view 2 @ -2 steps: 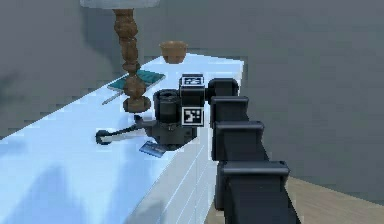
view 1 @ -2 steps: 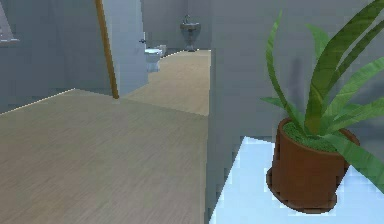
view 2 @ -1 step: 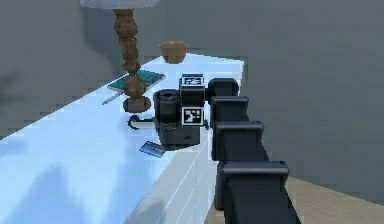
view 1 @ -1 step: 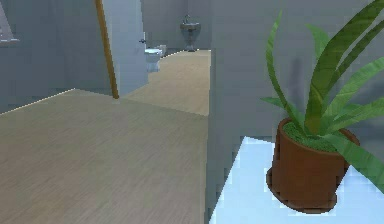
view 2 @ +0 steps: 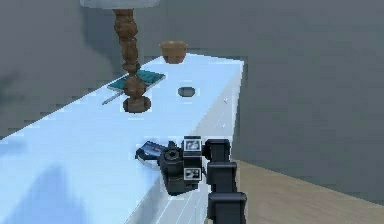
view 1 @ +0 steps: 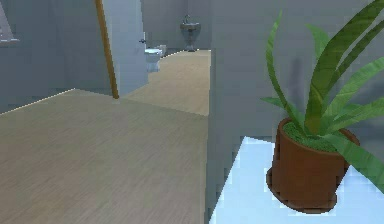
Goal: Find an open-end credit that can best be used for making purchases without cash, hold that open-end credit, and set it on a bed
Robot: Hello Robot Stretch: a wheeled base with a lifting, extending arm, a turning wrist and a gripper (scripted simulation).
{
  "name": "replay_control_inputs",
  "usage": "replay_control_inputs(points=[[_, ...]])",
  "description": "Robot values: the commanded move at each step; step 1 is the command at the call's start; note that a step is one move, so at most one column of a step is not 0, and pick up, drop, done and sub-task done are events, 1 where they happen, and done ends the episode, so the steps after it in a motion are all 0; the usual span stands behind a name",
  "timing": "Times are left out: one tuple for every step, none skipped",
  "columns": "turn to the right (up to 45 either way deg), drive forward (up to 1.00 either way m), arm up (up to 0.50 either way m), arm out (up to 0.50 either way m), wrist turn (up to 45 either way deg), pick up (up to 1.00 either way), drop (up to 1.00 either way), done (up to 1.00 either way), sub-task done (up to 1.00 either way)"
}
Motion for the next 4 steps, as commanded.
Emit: replay_control_inputs(points=[[0.0, 0.0, 0.0, 0.0, 0.0, 1.0, 0.0, 0.0, 0.0], [0.0, 0.0, 0.1, 0.0, 0.0, 0.0, 0.0, 0.0, 0.0], [0.0, 0.0, 0.02, 0.0, 0.0, 0.0, 0.0, 0.0, 0.0], [0.0, 0.0, 0.0, 0.0, -45.0, 0.0, 0.0, 0.0, 0.0]])
